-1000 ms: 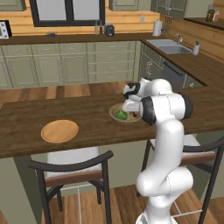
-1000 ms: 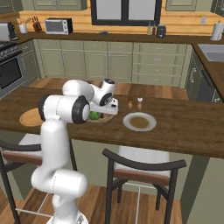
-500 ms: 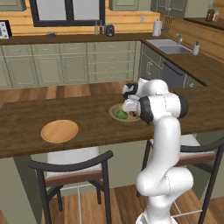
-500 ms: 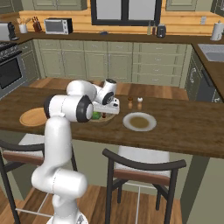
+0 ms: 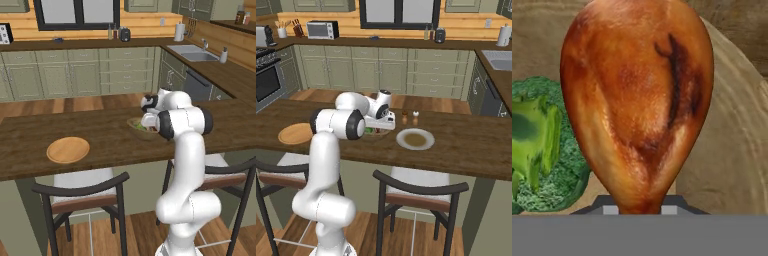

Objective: Pick the chicken drumstick and broccoli from their plates and place them in the bowl. Then put the bowl in the fridge.

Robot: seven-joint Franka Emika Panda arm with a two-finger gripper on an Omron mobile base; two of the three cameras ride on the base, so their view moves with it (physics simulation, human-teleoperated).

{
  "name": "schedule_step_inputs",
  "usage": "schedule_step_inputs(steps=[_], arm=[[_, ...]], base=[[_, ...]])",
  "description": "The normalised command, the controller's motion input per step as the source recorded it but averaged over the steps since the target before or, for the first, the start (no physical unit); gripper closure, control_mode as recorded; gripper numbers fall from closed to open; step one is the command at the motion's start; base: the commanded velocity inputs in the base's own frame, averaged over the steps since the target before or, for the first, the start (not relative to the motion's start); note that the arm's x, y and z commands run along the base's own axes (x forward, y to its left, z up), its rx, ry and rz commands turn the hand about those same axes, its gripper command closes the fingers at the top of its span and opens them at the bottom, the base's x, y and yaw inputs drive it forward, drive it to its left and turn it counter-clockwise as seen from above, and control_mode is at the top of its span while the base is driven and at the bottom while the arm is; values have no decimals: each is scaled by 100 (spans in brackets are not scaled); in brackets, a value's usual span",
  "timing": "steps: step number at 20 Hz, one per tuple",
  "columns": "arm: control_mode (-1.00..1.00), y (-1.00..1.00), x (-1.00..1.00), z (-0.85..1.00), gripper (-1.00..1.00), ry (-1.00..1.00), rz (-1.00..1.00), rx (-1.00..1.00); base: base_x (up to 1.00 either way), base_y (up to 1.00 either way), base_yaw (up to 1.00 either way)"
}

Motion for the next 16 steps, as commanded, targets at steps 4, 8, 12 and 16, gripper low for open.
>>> schedule_step_inputs(steps=[4, 8, 12, 16], arm=[[-100, 7, -11, 2, -100, 0, 1, -1], [-100, 3, -44, 34, -100, 0, 3, -2], [-100, 0, -61, 29, -100, 0, 2, -2], [-100, 0, -75, 10, -100, 0, 1, -4]], base=[[0, 0, 0], [0, 0, 0], [0, 0, 0], [0, 0, 0]])
